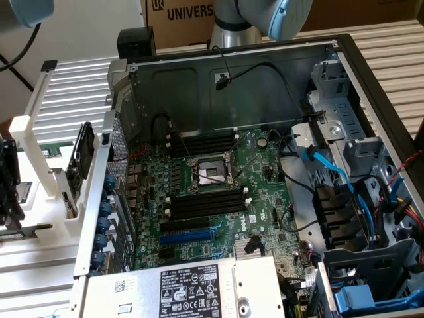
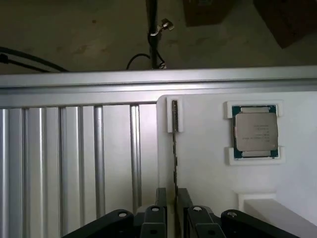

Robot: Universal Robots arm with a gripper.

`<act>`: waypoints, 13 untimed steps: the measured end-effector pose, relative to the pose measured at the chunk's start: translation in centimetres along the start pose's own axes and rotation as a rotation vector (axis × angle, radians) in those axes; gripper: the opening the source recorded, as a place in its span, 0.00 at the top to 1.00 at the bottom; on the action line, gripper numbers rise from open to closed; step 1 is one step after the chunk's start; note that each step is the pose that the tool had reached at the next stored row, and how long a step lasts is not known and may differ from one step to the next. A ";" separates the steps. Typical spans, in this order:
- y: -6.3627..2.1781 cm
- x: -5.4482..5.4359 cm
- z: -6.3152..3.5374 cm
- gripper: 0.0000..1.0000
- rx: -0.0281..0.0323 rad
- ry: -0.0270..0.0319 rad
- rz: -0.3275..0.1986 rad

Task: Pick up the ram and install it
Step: 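Pick up the ram and move it above insertion slot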

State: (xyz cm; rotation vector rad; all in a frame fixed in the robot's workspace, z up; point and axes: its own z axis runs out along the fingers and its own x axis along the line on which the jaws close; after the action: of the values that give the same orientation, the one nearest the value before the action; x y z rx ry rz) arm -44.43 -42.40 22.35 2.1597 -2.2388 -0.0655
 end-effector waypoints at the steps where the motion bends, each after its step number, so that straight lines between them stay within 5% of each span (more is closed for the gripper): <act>1: 0.01 -0.1 0.07 0.76 0.0010 0.0002 -0.006; 6: 0.58 -0.3 0.30 0.76 0.0039 0.0010 -0.018; 9: 0.66 -0.3 0.58 0.76 0.0177 0.0015 -0.020; 13: 0.87 -0.3 1.09 0.76 0.0281 0.0012 -0.021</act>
State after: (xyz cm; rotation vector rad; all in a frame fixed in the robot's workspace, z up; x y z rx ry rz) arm -45.34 -42.02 21.31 2.1971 -2.2297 -0.0334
